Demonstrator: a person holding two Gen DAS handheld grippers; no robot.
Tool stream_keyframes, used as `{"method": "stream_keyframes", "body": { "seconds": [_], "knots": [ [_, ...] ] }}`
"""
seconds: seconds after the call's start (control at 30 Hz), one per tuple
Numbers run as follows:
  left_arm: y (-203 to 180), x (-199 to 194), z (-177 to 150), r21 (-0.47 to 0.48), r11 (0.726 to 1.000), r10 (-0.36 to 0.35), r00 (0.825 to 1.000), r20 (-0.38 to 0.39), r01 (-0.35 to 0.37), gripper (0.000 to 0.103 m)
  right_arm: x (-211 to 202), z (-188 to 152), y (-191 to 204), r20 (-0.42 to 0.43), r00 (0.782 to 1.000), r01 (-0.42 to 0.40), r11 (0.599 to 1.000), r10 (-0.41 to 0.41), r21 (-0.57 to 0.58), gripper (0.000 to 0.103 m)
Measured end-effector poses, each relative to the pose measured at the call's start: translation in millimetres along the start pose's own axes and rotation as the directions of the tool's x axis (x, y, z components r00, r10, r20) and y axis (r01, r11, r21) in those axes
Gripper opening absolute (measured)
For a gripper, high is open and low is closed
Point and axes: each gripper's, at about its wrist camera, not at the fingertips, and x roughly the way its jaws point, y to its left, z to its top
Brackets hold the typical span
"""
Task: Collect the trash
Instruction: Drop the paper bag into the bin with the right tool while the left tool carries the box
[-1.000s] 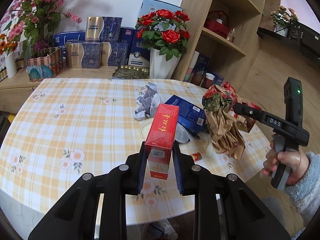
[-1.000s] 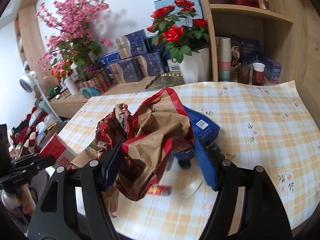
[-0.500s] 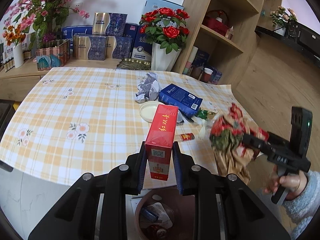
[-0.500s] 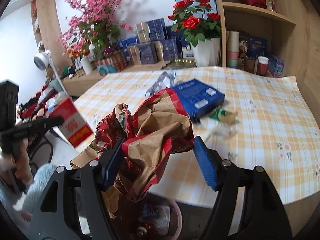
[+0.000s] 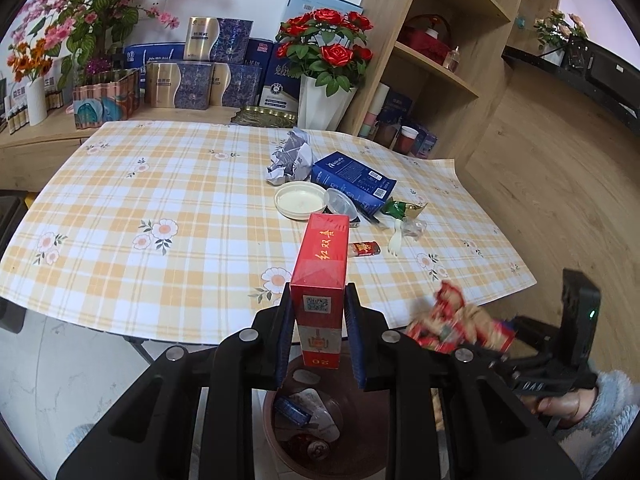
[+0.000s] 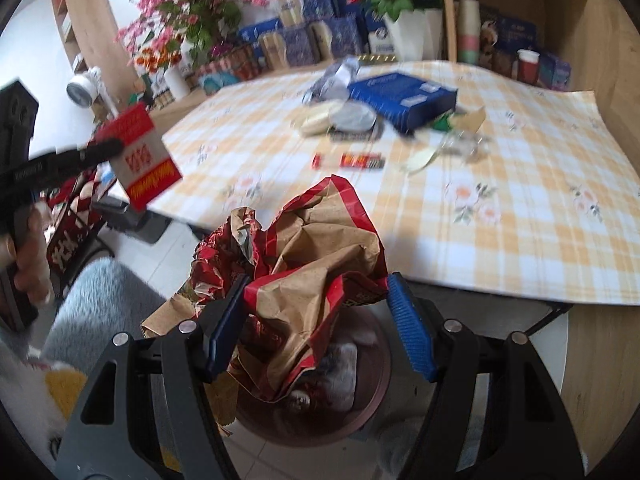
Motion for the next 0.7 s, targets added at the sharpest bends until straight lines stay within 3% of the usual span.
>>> {"method": "stream_keyframes", "body": {
  "seconds": [0.27,0.53,0.63,0.7],
  "knots": [
    [2.6,-3.3,-9.3,-0.018,1.000,0.011,1.000,-0.011,-0.011,0.023,26.2,-21.1,4.9,-0.126,0.992,-0.029,1.000,0.028,-0.003,0.069],
    [6.9,-0.4,-17.5,-0.025,1.000,0.008,0.999,-0.034,-0.009,0.023,60.7,-39.5,12.8,-0.268,0.963,-0.014,1.000,0.007,-0.025,0.069],
    [7.2,3.0,-20.4,-0.029,1.000,0.001,0.999,-0.047,-0.003,0.023,71.0,-41.6,15.1,-0.289,0.957,0.003,0.999,-0.012,-0.032,0.072],
    [6.1,6.4,-22.8,-0.026,1.000,-0.004,0.998,-0.060,0.003,0.023,74.5,-40.7,15.4,-0.281,0.960,0.012,1.000,-0.018,-0.023,0.079]
  ]
}}
